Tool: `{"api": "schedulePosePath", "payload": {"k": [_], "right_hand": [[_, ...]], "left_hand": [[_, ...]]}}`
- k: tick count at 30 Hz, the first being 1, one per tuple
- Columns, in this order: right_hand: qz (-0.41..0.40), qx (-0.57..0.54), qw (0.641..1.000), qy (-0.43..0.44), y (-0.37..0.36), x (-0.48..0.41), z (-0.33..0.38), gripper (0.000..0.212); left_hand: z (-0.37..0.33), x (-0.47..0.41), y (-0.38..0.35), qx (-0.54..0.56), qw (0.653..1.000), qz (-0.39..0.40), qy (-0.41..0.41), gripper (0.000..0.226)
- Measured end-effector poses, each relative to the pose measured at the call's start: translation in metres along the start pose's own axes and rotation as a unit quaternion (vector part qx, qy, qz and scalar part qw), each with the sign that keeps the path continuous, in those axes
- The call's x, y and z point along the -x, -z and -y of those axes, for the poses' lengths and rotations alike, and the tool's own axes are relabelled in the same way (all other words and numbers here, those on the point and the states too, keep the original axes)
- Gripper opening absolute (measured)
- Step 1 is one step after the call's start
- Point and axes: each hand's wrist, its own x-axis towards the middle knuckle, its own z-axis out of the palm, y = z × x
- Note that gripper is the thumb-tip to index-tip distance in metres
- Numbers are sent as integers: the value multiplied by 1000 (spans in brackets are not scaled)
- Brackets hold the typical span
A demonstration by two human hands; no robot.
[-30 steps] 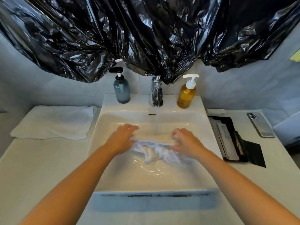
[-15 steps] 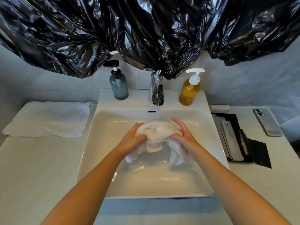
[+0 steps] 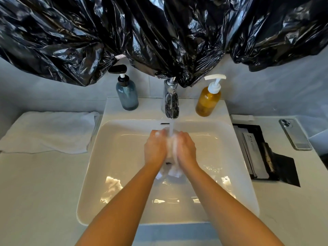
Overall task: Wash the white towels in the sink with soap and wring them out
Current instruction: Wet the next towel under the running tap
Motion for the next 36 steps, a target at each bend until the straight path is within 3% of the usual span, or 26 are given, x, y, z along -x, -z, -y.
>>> {"api": "schedulePosePath", "payload": {"k": [3,4,6,8,11,13,14,16,18,20,23,26,28,31,34,35,36], "right_hand": [[19,-4,998,53,11,-9,-6,30],[15,-32,998,48,14,-11,-4,29],[4,-68,998,10,16,-22,-2,25],[42,-102,993,-40,14,-32,0,28],[133,-198,961,-141,7,-31,2,73],[169,-195,957,-130,-3,-28,1,84],[167,-169,964,-116,-6,-26,2,80],[127,-105,983,-75,-13,-23,9,51],[90,-18,996,-3,-16,-19,18,30],[59,11,998,36,-11,-18,17,29],[106,-4,994,24,12,-16,9,30],[154,61,982,87,38,-24,-7,21],[170,130,969,123,52,-28,-14,13],[198,283,925,160,67,-29,-27,44],[197,462,851,152,68,-22,-39,81],[184,465,854,143,64,-18,-40,84],[171,422,880,137,60,-14,-39,80]], "left_hand": [[10,-11,5,199,973,13,113,36],[12,-10,8,225,968,13,109,36],[10,2,14,204,977,36,42,25],[8,15,18,211,976,46,-18,19],[6,28,11,196,979,42,-37,18],[2,27,2,140,990,18,-31,43],[2,25,-3,119,993,-5,-25,55],[0,21,-9,88,994,-54,-24,68],[0,12,-9,54,996,-75,-18,55],[-1,6,-2,121,990,-76,23,28],[2,-8,15,197,979,-37,31,20],[17,-16,28,73,994,41,-72,22],[34,-19,37,-68,979,88,-169,30],[66,-13,45,-224,931,125,-261,54],[75,1,41,-364,903,136,-183,71],[70,3,39,-352,914,133,-150,66],[65,3,37,-289,942,118,-124,56]]}}
